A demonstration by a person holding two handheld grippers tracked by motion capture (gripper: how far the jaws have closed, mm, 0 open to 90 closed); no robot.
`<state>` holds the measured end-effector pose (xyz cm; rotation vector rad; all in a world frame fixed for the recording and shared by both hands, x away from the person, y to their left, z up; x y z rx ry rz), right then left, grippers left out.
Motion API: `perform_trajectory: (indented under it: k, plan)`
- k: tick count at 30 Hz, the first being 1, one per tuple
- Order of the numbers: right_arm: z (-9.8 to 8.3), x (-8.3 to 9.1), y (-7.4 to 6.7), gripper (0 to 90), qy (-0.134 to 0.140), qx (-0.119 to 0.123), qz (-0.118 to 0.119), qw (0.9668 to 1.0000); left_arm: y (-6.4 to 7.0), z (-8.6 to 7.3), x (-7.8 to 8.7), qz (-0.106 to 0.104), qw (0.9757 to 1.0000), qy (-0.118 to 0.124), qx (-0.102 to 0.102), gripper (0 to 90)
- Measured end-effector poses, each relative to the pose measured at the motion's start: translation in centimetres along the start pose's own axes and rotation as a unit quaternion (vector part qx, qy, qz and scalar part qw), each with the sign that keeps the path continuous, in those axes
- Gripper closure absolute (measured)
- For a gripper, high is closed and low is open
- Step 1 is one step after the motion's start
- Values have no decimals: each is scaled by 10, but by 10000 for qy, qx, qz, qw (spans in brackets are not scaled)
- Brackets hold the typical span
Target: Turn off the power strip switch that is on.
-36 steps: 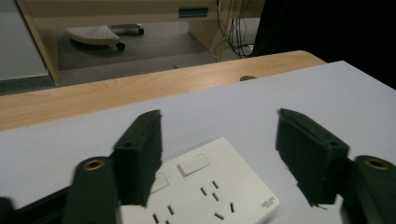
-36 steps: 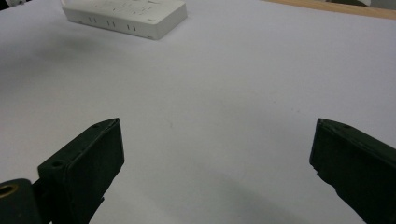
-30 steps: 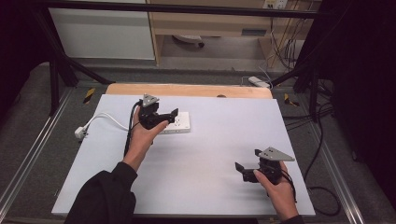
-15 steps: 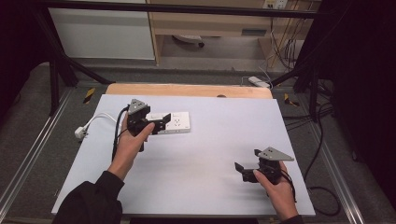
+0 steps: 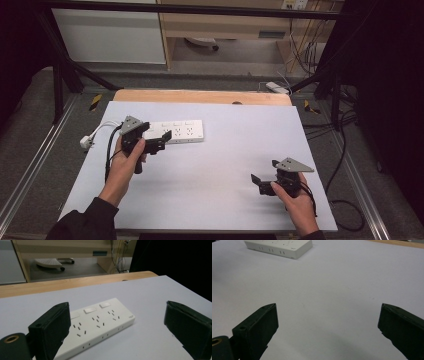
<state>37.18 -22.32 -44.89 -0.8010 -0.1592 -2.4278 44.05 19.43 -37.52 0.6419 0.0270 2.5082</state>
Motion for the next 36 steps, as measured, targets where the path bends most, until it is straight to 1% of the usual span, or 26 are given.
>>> perform_trajectory:
  k: [5, 9, 11, 13, 14, 16, 19, 22, 23, 28, 29, 31, 33, 35, 36]
  plan:
    - [0, 0, 0, 34, 0, 5, -5, 10000, 1, -10, 16, 8, 10000, 69, -49, 70]
    - [0, 0, 0, 34, -13, 0, 2, 10000, 2, -19, 31, 0, 9999, 130, -24, 70]
    - [0, -1, 0, 34, -13, 3, -6, 10000, 3, -25, 38, -16, 9999, 148, -33, 70]
    - [0, -1, 0, 34, -21, 1, -9, 10000, 3, -32, 44, -18, 9999, 133, -86, 70]
    - [0, -1, 0, 34, -18, -4, -17, 10000, 4, -37, 47, -35, 9999, 131, -59, 71]
    - [0, -1, 0, 34, -14, -8, -33, 10000, 5, -44, 51, -47, 9999, 139, -41, 71]
    - [0, -2, 1, 34, -26, -1, -43, 10000, 8, -56, 58, -41, 9999, 89, -120, 72]
    - [0, -2, 2, 34, -28, 2, -70, 10000, 12, -65, 60, -64, 9998, 46, -162, 71]
    - [0, -2, 2, 33, -29, -2, -75, 10000, 13, -70, 61, -68, 9998, -4, -184, 71]
    - [-1, -2, 3, 32, -27, -21, -106, 9999, 15, -83, 64, -105, 9998, -94, -166, 71]
    - [-1, -2, 3, 32, -32, -2, -125, 9999, 13, -85, 65, -76, 9997, -127, -185, 69]
    - [-1, -3, 5, 32, -45, 28, -174, 9998, 10, -89, 69, -12, 9998, -120, -176, 69]
    - [-3, -3, 8, 35, -93, 4, -301, 9995, 5, -95, 71, 57, 9999, -118, -102, 68]
    - [-5, -5, 12, 38, -160, -41, -402, 9991, 1, -101, 72, 111, 9996, -227, -136, 70]
    - [-7, -6, 14, 36, -247, -57, -507, 9984, -1, -103, 72, 123, 9995, -264, -86, 71]
Point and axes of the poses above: each handheld gripper's, and its own axes: x roughly backward along the jaws, z roughly out of its top, y roughly to its right, the point moved 3 cm from there along -x, roughly forward along the jaws, and after that the axes turned 6 degrees about -y, right-handed, at the moved point
